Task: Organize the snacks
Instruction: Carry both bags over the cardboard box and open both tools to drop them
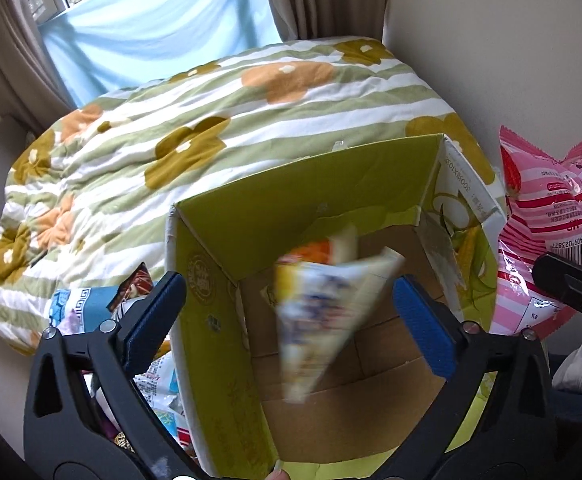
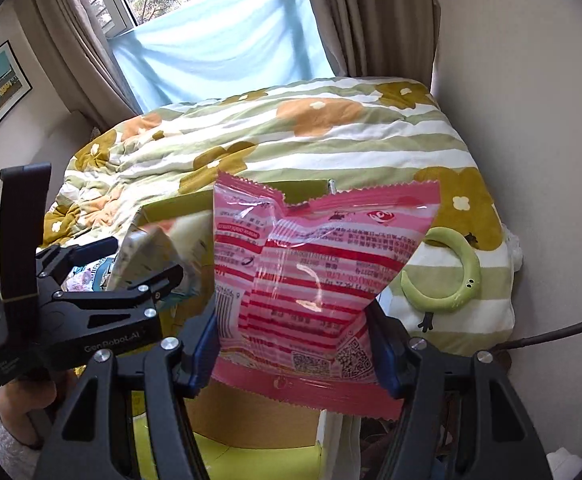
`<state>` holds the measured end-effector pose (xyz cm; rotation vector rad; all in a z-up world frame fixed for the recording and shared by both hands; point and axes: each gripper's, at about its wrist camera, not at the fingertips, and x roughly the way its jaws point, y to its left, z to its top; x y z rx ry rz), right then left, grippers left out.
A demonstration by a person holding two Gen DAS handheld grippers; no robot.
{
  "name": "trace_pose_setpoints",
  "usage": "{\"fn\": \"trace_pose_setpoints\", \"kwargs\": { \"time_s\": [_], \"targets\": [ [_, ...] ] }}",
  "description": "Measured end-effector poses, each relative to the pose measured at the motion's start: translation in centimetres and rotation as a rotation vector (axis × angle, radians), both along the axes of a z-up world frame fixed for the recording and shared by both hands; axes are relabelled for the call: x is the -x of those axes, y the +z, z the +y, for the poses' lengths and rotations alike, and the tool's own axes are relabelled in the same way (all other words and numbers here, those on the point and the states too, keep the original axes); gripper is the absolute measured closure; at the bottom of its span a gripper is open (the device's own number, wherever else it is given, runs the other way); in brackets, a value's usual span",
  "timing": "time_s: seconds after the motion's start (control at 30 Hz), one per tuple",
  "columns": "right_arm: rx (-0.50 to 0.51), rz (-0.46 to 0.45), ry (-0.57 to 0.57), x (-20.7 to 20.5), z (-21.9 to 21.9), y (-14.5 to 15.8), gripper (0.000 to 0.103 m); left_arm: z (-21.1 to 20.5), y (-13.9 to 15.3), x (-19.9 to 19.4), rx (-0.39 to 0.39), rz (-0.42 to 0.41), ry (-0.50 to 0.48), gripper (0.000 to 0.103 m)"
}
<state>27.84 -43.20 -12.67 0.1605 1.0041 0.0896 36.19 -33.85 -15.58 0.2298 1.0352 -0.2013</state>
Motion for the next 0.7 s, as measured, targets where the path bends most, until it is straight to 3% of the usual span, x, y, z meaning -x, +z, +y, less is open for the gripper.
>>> {"fn": "trace_pose_setpoints", "kwargs": {
  "time_s": [0.37, 0.7],
  "targets": [
    [-0.023, 0.004, 0.046, -1.3, 0.2, 0.8, 0.043, 2.8, 2.0, 4.1, -0.007, -0.005, 0.032, 0.001],
    [-0.019, 0.020, 0.125, -6.0, 3.1, -0.3, 0.041, 5.6, 2.5, 4.5, -0.016, -0.012, 0.078, 0.001]
  ]
}}
